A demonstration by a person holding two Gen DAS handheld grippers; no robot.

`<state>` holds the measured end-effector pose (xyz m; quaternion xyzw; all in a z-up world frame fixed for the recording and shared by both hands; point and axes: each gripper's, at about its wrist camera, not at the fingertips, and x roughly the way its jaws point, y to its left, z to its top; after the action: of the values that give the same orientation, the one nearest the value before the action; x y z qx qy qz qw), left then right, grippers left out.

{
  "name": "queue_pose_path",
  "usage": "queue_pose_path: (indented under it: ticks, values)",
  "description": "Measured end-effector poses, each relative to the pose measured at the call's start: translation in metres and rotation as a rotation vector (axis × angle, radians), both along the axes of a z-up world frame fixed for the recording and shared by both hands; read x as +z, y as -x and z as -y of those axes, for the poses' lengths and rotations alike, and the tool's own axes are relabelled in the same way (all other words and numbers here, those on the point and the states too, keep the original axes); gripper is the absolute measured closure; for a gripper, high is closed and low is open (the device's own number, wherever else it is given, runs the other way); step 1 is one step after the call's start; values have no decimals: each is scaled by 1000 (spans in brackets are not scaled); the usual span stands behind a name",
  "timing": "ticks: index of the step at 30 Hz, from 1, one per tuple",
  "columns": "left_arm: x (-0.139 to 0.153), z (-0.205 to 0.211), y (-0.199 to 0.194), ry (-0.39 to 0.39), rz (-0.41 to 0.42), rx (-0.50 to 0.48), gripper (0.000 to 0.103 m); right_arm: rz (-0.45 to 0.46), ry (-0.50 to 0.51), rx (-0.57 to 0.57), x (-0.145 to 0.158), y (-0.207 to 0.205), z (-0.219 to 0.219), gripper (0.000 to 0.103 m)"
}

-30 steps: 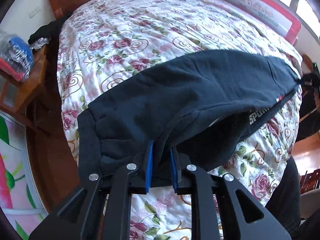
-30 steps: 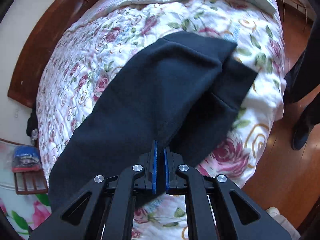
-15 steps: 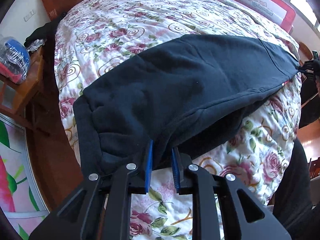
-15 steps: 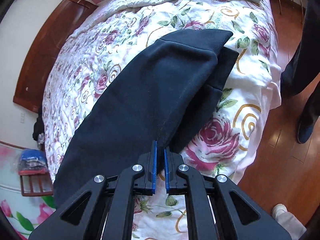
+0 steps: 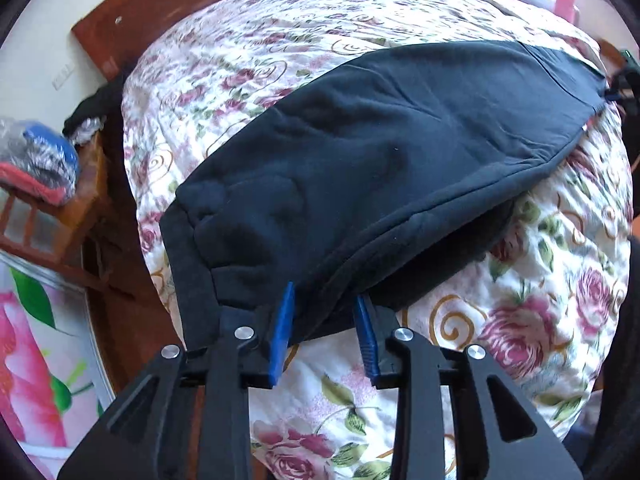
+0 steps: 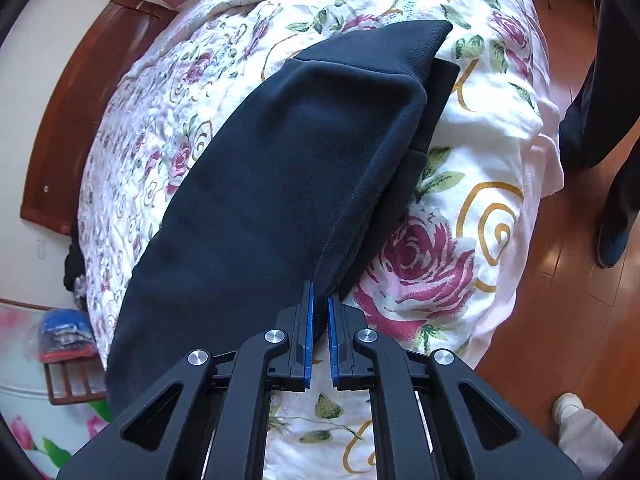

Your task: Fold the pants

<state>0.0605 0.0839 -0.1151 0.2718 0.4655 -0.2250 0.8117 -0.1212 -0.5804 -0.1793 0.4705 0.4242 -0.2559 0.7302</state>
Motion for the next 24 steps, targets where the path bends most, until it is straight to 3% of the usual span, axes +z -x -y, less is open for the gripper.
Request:
queue_pose_path:
  ticks: [7,9,11,14,15,16,19,24]
  values:
    - [-6,-12,13,-52,-13,-16,70,-42,14,-3,2,-6,4,98]
    - [-9,-18,14,-37,-35,-1,70,-46,12,-14,1,-6,5,98]
    - [-10,-22,17,-74,-11,6,70,-60,24,-11,0,-8,3,98]
    - [5,-27,21,-42,4,30,69,-86,14,-4,-4,-7,3,97]
    - [15,-27,23,-41,24,41,61,-93,21,-16,-2,-5,4,89]
    - [23,-26,24,-44,52,48,45,-105,34,-21,0,-5,4,72]
    - [56,-12,30,-32,184,58,11,-121,61,14,6,-6,-3,51]
    - [85,38,31,7,321,29,2,-116,65,58,16,-1,-23,49]
